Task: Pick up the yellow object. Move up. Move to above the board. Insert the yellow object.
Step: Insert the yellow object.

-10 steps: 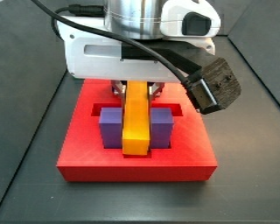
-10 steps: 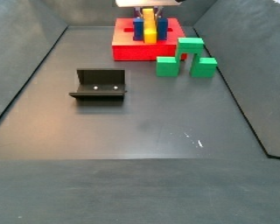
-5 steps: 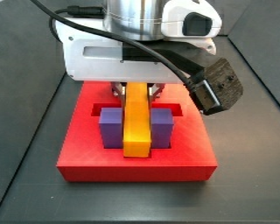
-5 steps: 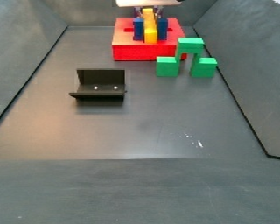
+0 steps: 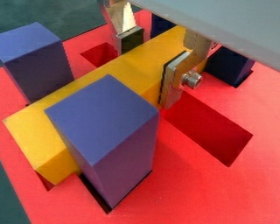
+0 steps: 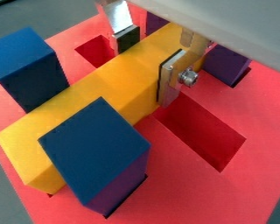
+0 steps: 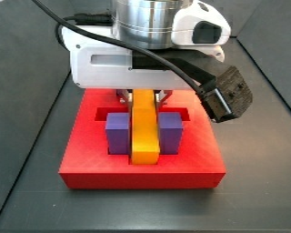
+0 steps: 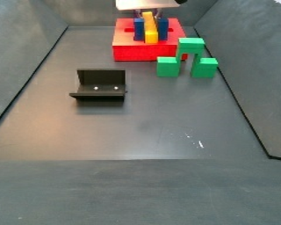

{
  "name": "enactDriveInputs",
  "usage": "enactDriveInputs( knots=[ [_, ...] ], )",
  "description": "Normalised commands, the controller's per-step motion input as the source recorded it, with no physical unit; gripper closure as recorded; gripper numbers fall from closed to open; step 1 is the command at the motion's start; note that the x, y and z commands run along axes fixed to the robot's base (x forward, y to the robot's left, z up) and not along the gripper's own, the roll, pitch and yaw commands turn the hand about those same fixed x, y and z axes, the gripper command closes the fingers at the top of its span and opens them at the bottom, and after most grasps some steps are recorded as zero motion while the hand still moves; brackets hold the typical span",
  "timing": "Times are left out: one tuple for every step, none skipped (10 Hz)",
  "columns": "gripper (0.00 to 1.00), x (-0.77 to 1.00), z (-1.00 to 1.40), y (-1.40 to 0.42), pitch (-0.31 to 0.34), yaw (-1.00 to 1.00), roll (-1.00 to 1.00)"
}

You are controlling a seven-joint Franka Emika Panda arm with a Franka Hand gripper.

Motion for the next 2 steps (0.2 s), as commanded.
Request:
enactDriveInputs(
  knots=[
    [1.00, 0.00, -0.03, 0.00, 0.009, 0.00, 0.00],
    [1.00, 0.00, 0.00, 0.00, 0.000, 0.00, 0.00]
  ],
)
